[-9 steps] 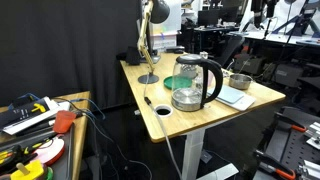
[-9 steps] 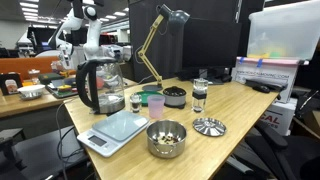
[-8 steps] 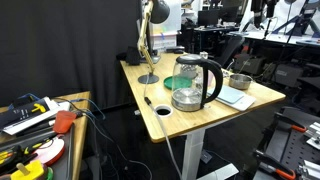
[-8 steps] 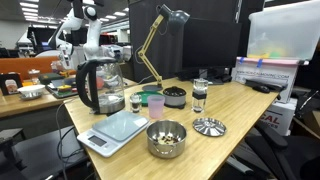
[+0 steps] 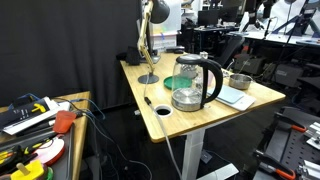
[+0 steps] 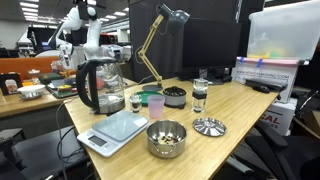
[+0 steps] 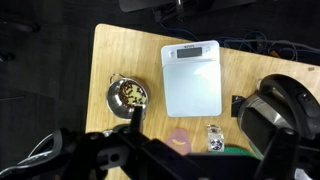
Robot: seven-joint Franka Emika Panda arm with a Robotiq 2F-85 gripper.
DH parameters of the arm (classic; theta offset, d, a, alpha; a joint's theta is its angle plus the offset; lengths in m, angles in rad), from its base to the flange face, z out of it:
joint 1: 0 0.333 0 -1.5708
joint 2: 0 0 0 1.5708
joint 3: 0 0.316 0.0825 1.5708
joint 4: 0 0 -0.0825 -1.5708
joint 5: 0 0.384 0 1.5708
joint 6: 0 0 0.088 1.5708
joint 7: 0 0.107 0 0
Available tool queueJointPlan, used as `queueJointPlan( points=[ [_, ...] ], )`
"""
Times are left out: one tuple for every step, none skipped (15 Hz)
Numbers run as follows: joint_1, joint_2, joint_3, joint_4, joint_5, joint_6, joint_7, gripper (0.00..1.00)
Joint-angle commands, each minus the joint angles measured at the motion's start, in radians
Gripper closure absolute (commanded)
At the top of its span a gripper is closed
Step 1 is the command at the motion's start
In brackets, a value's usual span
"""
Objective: Put the silver pot on the kitchen scale
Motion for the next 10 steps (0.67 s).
queueJointPlan(
  points=[
    [-0.006, 0.119, -0.010, 0.083, 0.059, 0.032, 0.110, 0.00],
    [-0.009, 0.158, -0.013, 0.106, 0.073, 0.050, 0.141, 0.00],
    [-0.022, 0.216, -0.017, 0.142, 0.073, 0.080, 0.189, 0.00],
    [-0.030, 0.262, -0.025, 0.174, 0.073, 0.098, 0.228, 0.00],
    [-0.042, 0.312, -0.038, 0.211, 0.067, 0.111, 0.270, 0.00],
    [-0.051, 0.354, -0.053, 0.244, 0.067, 0.119, 0.305, 0.00],
    [-0.062, 0.388, -0.071, 0.271, 0.062, 0.130, 0.340, 0.00],
    [-0.070, 0.416, -0.087, 0.297, 0.060, 0.135, 0.379, 0.00],
    [-0.055, 0.375, -0.086, 0.244, 0.048, 0.150, 0.317, 0.00],
    [-0.062, 0.405, -0.099, 0.271, 0.048, 0.150, 0.337, 0.00]
  ],
)
